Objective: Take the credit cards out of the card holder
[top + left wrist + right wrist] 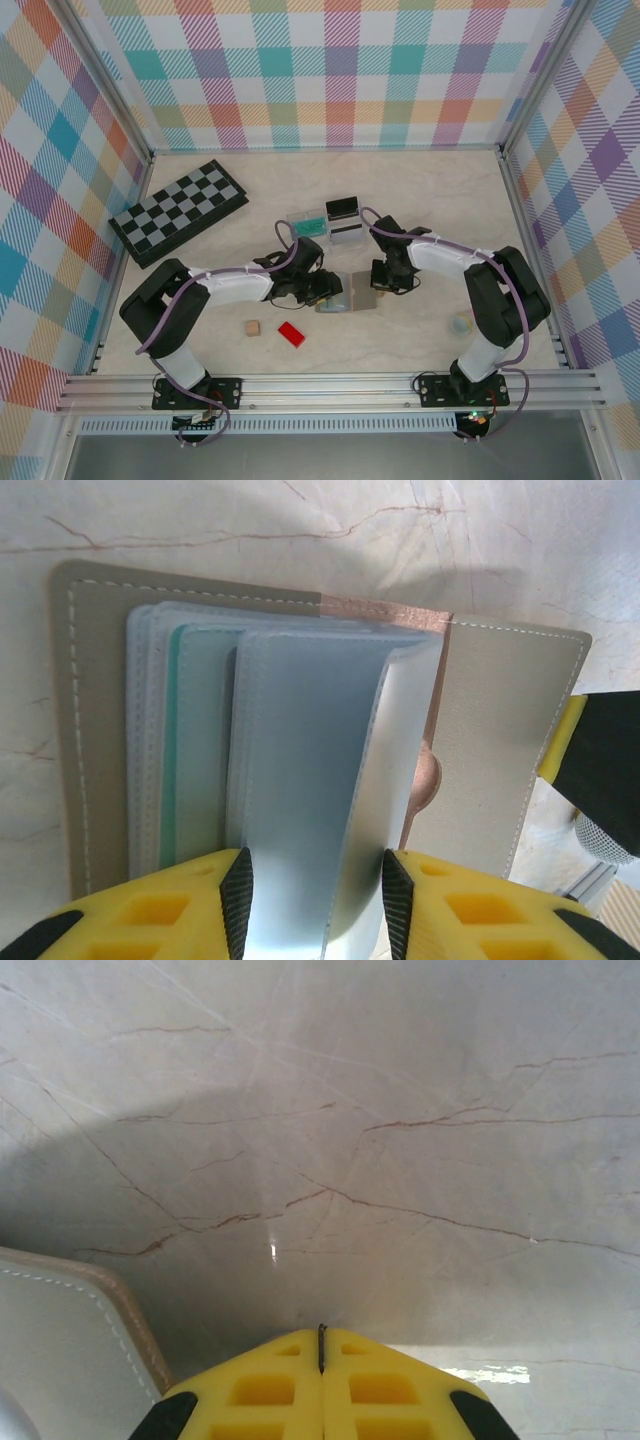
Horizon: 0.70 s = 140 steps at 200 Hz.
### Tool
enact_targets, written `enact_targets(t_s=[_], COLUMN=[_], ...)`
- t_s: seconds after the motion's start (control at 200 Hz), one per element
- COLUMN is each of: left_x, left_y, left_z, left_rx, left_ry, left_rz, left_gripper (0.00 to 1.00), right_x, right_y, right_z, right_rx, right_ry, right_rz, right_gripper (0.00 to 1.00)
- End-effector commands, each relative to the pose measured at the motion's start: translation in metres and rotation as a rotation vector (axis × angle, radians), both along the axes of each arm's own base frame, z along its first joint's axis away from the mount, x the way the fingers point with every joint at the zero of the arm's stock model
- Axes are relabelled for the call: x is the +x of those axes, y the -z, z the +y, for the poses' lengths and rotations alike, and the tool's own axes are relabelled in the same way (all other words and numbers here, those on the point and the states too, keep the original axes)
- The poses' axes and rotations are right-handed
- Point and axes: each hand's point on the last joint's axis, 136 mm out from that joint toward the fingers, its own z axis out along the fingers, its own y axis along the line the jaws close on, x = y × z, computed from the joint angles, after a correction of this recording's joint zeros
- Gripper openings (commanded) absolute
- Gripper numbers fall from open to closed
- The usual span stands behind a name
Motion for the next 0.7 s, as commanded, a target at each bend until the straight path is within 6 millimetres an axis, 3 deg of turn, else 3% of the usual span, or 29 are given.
enact_targets(t_s=[0.0,0.325,0.545,0.695], left_x=[-0.002,0.001,0.003,0.004], left_y=[-0.013,-0.038,-0.041,-0.033], left_z=[-0.016,-0.038,-0.040,-0.038], left_rx=[-0.060,-0.193,-0.201,-0.179], left_ry=[0.052,0.110,0.109,0.095], left_rz=[-0.019,-0.067,-0.081,-0.072], left_gripper=[0.41,0.43,0.44,0.45], right_x=[-0.007,-0.006,-0.004,0.001], right_y=[0.005,0.003,-0.007,-0.010], right_z=[0.003,0.013,0.051,0.063], right_rx=[0.022,0.079,0.288,0.337], right_ry=[-0.017,-0.036,-0.122,-0.147], right_rz=[0.029,0.026,0.021,0.025], right_gripper=[0.05,0.05,0.05,0.06])
